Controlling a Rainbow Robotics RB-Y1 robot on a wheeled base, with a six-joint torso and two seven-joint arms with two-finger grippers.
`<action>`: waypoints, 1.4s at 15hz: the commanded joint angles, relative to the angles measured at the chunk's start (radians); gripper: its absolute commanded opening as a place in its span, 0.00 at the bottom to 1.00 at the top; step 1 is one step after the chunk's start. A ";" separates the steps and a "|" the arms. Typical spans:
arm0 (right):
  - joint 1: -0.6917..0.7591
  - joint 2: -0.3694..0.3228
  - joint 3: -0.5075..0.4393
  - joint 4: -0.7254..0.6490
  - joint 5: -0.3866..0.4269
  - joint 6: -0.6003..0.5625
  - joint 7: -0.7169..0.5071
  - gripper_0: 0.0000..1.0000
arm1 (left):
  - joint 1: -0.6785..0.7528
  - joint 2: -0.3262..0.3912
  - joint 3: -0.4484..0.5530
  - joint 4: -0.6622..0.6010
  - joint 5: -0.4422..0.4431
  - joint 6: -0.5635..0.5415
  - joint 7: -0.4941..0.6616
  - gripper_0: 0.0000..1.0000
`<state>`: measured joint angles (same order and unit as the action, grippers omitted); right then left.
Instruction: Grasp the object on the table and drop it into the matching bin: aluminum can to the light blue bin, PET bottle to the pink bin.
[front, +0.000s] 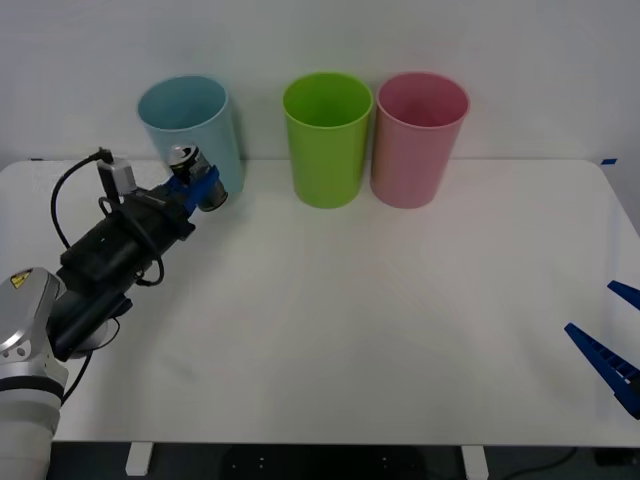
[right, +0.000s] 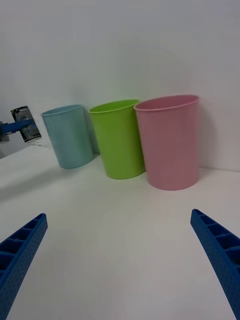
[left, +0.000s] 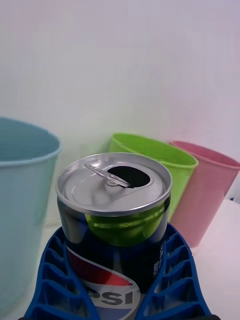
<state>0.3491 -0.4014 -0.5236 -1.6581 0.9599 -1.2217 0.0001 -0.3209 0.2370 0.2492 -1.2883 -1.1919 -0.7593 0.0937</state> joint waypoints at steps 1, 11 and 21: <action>0.000 0.000 0.000 0.000 0.000 0.000 0.000 1.00 | -0.013 0.007 0.013 -0.049 -0.008 0.020 0.090 0.00; 0.000 0.000 0.000 0.000 0.000 0.000 0.000 1.00 | -0.191 0.018 0.033 -0.045 -0.124 0.264 0.224 0.00; 0.000 0.000 0.000 0.000 0.000 0.000 0.000 1.00 | -0.423 0.016 0.076 0.218 -0.314 0.399 0.141 0.00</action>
<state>0.3491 -0.4014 -0.5236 -1.6581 0.9599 -1.2217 -0.0001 -0.7216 0.2543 0.3152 -1.1009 -1.4871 -0.3671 0.2685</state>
